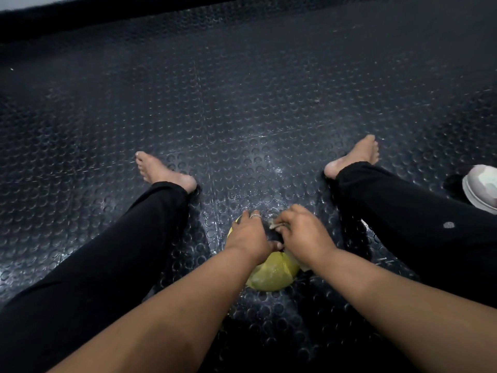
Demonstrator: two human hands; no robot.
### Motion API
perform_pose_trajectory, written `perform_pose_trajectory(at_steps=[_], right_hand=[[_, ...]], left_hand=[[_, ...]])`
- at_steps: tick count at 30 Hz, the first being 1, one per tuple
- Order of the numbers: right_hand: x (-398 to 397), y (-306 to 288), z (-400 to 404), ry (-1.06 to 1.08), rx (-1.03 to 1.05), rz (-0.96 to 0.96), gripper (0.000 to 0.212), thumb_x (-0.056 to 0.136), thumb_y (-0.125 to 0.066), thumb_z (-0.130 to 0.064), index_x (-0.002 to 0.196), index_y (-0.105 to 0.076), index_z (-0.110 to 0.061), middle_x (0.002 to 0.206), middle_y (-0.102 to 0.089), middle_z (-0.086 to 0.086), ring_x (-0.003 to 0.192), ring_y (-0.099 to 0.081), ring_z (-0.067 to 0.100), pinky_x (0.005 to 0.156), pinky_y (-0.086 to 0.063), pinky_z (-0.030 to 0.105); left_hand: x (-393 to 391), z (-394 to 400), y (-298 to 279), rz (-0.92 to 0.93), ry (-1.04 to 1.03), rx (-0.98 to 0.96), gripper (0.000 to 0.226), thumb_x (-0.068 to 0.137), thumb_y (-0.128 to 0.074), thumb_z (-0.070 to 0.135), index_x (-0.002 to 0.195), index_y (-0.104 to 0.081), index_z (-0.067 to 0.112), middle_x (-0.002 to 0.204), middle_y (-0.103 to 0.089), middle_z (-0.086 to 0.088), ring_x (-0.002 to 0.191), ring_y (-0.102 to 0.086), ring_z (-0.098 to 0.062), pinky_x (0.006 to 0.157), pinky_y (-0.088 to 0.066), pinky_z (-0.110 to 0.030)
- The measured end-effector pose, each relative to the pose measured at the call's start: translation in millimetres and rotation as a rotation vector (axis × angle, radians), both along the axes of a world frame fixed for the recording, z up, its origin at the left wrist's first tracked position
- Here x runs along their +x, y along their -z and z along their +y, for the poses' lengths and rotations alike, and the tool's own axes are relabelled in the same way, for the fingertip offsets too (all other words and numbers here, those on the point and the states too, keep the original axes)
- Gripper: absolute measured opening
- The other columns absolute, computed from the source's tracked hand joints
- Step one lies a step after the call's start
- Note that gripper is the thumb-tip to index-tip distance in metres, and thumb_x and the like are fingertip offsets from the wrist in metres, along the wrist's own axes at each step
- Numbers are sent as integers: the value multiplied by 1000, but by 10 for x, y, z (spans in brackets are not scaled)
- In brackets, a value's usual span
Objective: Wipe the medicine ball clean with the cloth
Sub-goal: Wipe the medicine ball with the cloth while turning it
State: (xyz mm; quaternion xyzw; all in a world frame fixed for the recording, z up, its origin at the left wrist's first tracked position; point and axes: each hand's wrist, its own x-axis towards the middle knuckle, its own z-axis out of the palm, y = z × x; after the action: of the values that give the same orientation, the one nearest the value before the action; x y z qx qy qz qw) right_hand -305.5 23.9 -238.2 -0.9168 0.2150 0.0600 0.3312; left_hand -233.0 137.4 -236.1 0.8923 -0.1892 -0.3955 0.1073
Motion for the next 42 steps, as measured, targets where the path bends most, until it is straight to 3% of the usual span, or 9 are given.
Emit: perform_pose_trajectory(at_steps=[3, 9, 14, 25, 28, 34, 39, 42], right_hand=[[-11, -10, 60, -121, 19, -25, 18, 87, -59, -15, 101, -70, -19, 98, -55, 0, 94, -55, 21, 80, -45, 31], [132, 48, -43, 194, 27, 38, 14, 88, -60, -18, 98, -70, -18, 101, -57, 4, 96, -57, 24, 83, -46, 31], [-27, -24, 175, -18, 2, 6, 17, 87, -58, -13, 99, -70, -14, 99, -57, 6, 94, -55, 24, 80, -44, 30], [296, 10, 121, 169, -70, 74, 16, 90, -57, -20, 101, -67, -16, 102, -56, 5, 97, -55, 25, 81, -42, 30], [353, 9, 37, 184, -40, 109, 15, 90, -57, -21, 100, -68, -18, 101, -56, 5, 97, -56, 26, 83, -45, 32], [30, -56, 113, -96, -71, 15, 15, 87, -59, -18, 97, -71, -18, 94, -56, 1, 91, -56, 22, 79, -48, 36], [263, 23, 26, 36, -80, 32, 16, 90, -58, -19, 101, -69, -16, 102, -55, 4, 96, -55, 23, 77, -41, 25], [416, 41, -13, 98, -74, 92, 15, 90, -58, -19, 100, -70, -17, 102, -54, 5, 97, -56, 25, 78, -41, 26]], left_hand=[[36, 31, 16, -4, -3, -16, 92, 81, -74, 45, 152, -24, 15, 160, -20, -7, 144, -27, -32, 113, -34, -46], [40, 13, 16, 2, 1, 8, 101, 76, -77, 53, 153, -23, 14, 159, -20, -4, 144, -26, -34, 111, -36, -50], [59, 77, -18, 13, -6, -50, 88, 81, -76, 42, 150, -29, 17, 155, -27, -6, 138, -35, -30, 111, -36, -43], [162, 25, -17, 4, -20, 4, 63, 82, -74, 44, 132, -46, 16, 151, -36, -9, 128, -47, -33, 99, -46, -42], [123, 24, 0, -10, -20, -6, 68, 80, -75, 47, 134, -47, 17, 150, -35, -6, 128, -46, -32, 100, -46, -44], [134, 123, -21, 34, -100, -81, 74, 78, -77, 46, 138, -45, 17, 145, -43, -3, 129, -45, -27, 104, -43, -42], [150, 99, -48, 42, -106, -63, 74, 77, -79, 45, 136, -44, 17, 137, -50, -4, 123, -51, -26, 98, -46, -39], [123, 111, -49, 27, -74, -54, 75, 78, -78, 46, 138, -43, 17, 148, -42, -4, 132, -43, -29, 104, -42, -45]])
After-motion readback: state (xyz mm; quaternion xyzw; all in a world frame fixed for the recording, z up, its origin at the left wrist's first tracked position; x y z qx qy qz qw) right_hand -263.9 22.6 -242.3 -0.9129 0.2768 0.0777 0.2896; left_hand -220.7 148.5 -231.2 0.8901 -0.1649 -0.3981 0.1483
